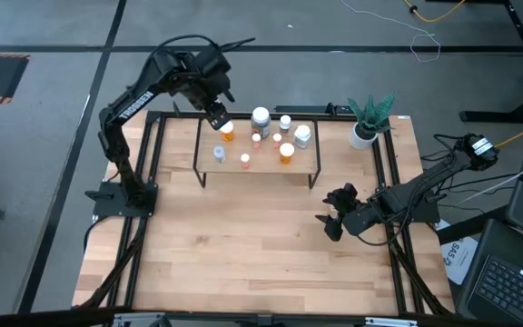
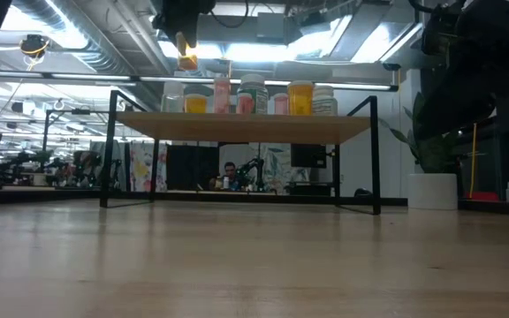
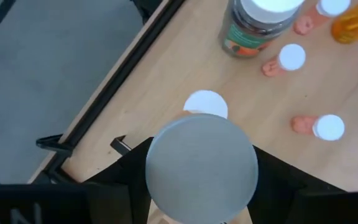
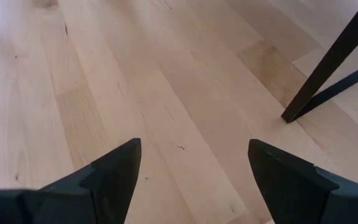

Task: Pick and place medicine bottles onto shelf by color
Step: Put the orange pill bottle on the shelf, then return to Home Position

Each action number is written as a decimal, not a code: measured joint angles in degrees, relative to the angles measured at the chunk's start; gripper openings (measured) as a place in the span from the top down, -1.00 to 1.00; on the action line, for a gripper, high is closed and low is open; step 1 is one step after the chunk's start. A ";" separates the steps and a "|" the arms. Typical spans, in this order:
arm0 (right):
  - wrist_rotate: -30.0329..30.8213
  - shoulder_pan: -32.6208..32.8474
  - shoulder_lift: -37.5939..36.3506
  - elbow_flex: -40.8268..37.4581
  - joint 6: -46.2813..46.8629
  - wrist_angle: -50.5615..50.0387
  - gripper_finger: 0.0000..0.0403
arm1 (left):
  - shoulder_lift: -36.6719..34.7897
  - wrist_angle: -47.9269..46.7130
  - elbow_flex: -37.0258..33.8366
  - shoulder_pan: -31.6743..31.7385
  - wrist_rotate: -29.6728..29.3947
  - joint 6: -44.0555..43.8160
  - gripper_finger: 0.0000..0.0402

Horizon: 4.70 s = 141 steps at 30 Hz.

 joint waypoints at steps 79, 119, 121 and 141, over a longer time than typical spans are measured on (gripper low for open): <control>-0.11 0.02 0.00 -0.02 1.18 -0.02 -0.48 | -13.33 22.84 -28.26 -0.91 1.65 3.15 -0.40; -1.10 -0.01 -0.04 -0.07 -0.44 0.24 -0.48 | -77.53 87.26 -105.95 -32.57 0.36 -4.57 -0.40; -0.81 -0.01 -0.04 -0.07 -0.46 0.24 -0.48 | -78.27 94.06 -110.72 -32.57 3.70 -3.10 -0.40; -0.61 -0.01 -0.04 -0.07 -0.36 0.24 -0.48 | -87.89 105.02 -126.45 -35.18 5.92 -3.31 -0.40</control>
